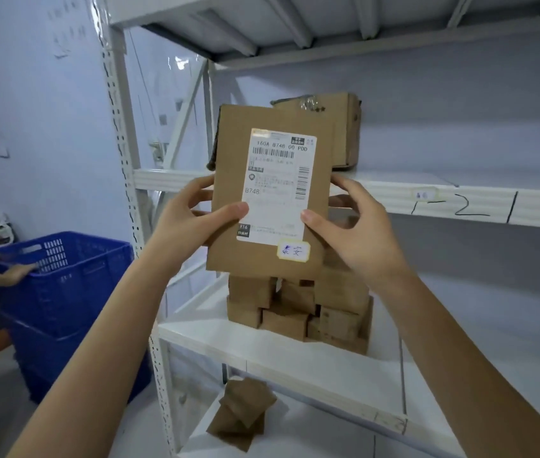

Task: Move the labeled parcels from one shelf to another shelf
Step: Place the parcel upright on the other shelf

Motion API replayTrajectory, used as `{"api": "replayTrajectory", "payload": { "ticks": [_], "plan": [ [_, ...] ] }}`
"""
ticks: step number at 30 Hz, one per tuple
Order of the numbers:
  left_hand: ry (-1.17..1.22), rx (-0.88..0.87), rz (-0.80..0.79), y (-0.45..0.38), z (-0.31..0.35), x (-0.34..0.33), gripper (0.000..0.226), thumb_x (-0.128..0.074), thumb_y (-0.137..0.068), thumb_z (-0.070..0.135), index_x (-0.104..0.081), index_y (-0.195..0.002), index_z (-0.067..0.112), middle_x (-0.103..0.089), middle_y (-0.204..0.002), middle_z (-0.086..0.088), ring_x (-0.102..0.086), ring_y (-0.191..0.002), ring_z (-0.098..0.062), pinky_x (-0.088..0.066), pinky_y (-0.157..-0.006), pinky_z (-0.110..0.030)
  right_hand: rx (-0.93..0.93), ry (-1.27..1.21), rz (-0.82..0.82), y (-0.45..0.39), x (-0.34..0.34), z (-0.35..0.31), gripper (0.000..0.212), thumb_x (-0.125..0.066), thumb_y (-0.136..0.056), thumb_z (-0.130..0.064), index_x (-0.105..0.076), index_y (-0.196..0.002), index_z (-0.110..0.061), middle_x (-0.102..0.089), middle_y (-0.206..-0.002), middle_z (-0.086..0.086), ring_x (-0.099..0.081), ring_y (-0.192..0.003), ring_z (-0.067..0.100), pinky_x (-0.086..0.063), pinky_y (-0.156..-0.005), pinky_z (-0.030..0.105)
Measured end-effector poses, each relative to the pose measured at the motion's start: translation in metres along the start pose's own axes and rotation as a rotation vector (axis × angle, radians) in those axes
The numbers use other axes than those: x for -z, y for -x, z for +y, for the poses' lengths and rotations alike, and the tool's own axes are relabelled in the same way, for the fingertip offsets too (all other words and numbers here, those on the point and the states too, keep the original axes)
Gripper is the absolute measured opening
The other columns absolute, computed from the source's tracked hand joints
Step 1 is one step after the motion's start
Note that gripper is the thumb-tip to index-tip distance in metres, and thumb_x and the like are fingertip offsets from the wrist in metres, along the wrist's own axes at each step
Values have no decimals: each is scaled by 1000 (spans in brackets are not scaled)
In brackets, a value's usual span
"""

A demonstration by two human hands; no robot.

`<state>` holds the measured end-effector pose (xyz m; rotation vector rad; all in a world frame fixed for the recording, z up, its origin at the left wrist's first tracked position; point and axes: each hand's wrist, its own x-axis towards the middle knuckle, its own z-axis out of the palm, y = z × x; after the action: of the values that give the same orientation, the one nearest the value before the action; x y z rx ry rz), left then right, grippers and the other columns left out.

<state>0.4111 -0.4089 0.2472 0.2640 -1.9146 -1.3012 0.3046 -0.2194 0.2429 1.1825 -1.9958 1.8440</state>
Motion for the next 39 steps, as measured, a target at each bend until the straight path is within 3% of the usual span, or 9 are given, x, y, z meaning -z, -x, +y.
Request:
{"api": "replayTrajectory", "payload": {
  "ticks": [5,12,15,19,23,27,31,35,39],
  "plan": [
    [7,-94,23,-49,5,17,56,-74,-75,32,-55,-127,33,-67,-114,12,-72,-74,-1,-54,-54,-15,108,62,43,-48,-19,-9,67,-71,-80,-28,-41,-140,-31,-55,-133,-9,-62,-108,6,-57,-89,30],
    [-3,-191,4,-124,5,31,59,-75,-75,33,-53,-130,31,-67,-117,11,-72,-93,-11,-57,-63,-24,224,47,75,-120,-43,-3,63,-70,-81,-19,-43,-138,-25,-58,-124,-10,-58,-83,-25,-51,-70,2],
    [3,-218,-2,-157,1,37,58,-74,-76,35,-54,-131,30,-67,-117,12,-71,-92,-10,-56,-60,-20,255,63,105,-148,-54,-2,58,-71,-80,-19,-49,-134,-23,-59,-127,-5,-57,-90,-20,-53,-76,7],
    [68,-226,-23,-192,-12,45,58,-72,-79,31,-52,-133,28,-67,-118,13,-71,-90,-6,-55,-58,-17,298,124,148,-174,-71,-2,53,-69,-82,-14,-51,-132,-18,-57,-118,-10,-51,-81,-32,-39,-63,-9],
    [153,-257,-58,-225,-30,53,55,-71,-81,23,-53,-132,25,-66,-119,10,-71,-80,6,-56,-60,-17,322,217,213,-197,-94,1,56,-71,-81,-19,-50,-132,-21,-57,-131,-7,-53,-119,4,-47,-99,21],
    [183,-268,-128,-262,-49,64,59,-72,-79,23,-52,-134,25,-65,-123,9,-71,-89,-2,-60,-72,-28,293,294,254,-212,-119,4,54,-69,-82,-18,-49,-132,-23,-55,-126,-13,-50,-118,4,-47,-86,3],
    [219,-259,-197,-291,-70,75,59,-72,-80,20,-51,-135,23,-65,-121,10,-72,-77,5,-60,-64,-23,250,349,306,-226,-147,11,57,-71,-80,-20,-49,-132,-20,-55,-135,-7,-49,-126,9,-41,-105,29],
    [214,-236,-259,-316,-88,88,63,-73,-78,26,-49,-136,25,-62,-125,8,-71,-80,1,-58,-62,-21,154,335,318,-233,-170,17,58,-68,-84,-17,-44,-136,-19,-47,-122,-13,-45,-98,-5,-37,-67,-4],
    [210,-223,-307,-330,-100,93,64,-74,-77,28,-48,-136,26,-63,-126,7,-69,-84,0,-58,-62,-21,132,370,360,-237,-186,20,59,-68,-83,-18,-44,-137,-19,-41,-114,-18,-34,-108,-4,-31,-77,3]
  ]
}}
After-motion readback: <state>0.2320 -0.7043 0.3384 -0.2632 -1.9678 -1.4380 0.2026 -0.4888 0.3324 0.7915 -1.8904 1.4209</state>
